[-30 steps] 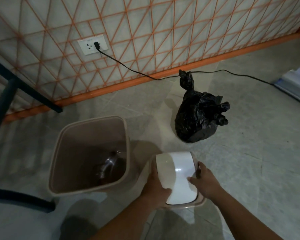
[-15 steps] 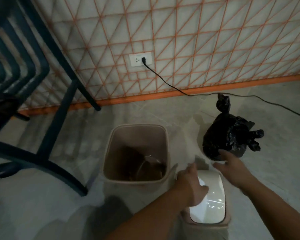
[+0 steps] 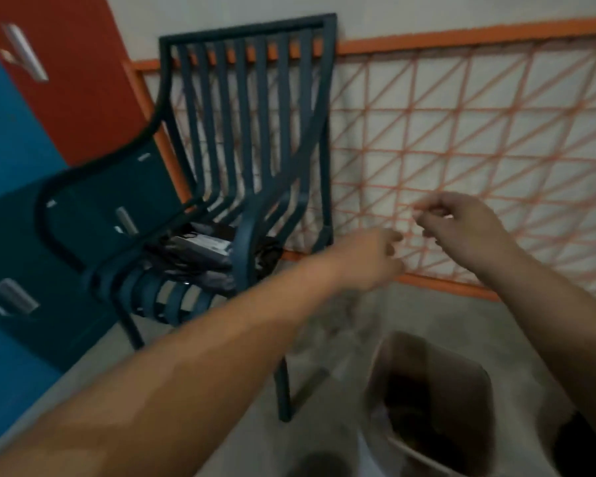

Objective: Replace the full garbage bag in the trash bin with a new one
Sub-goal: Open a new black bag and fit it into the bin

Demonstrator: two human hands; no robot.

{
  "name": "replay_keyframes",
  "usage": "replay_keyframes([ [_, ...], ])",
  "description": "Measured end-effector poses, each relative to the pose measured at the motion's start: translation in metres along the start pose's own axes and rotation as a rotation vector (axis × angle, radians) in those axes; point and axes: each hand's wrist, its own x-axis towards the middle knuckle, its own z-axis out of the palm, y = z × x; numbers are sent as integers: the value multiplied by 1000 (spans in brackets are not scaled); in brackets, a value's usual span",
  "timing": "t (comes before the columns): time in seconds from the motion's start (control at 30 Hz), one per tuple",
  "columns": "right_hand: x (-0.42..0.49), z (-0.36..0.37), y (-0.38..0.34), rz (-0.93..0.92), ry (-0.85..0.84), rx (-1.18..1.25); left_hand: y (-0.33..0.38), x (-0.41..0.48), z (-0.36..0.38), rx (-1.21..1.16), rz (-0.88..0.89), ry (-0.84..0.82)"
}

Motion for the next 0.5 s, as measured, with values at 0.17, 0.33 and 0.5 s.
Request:
replay_keyframes([
  [0.17,33,53,-133,-252,-91,39,-37,-46,-144,69,-99,244],
  [0.33,29,122,-210,-336,-243,47,-106,-98,-211,122,-302,368],
  [0.5,9,211,-232,-317,-462,-26,-195,-138,-191,76,-502,360],
])
